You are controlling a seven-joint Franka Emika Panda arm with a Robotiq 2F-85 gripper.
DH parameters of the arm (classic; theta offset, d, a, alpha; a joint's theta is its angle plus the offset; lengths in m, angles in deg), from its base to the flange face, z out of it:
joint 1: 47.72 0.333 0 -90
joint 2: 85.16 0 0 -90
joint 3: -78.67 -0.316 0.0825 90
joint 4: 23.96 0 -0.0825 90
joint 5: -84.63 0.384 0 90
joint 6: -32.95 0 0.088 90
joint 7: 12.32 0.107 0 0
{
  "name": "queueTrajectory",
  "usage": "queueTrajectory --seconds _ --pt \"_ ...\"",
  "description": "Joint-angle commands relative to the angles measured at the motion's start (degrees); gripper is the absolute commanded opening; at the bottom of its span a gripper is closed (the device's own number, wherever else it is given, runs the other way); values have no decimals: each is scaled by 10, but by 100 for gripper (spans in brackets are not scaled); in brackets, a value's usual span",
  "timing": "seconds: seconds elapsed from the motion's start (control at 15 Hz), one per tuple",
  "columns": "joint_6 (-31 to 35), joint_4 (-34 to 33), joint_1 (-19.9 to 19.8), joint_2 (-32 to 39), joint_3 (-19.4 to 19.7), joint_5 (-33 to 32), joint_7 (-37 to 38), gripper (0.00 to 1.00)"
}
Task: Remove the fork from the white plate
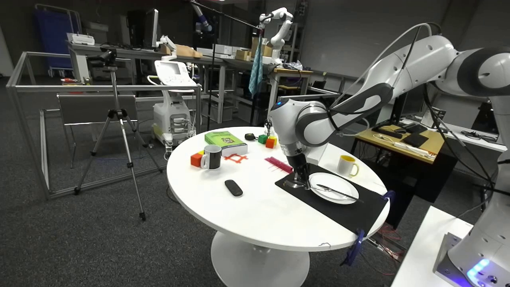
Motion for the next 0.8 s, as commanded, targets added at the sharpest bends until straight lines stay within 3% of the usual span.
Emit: queueTrajectory --seconds 0.0,0.33,0.73 --pt "-69 -77 19 55 3 -15 -36 1" --pt "-116 -143 37 110 2 -14 -59 1" --pt "-100 -174 41 124 0 4 -51 1"
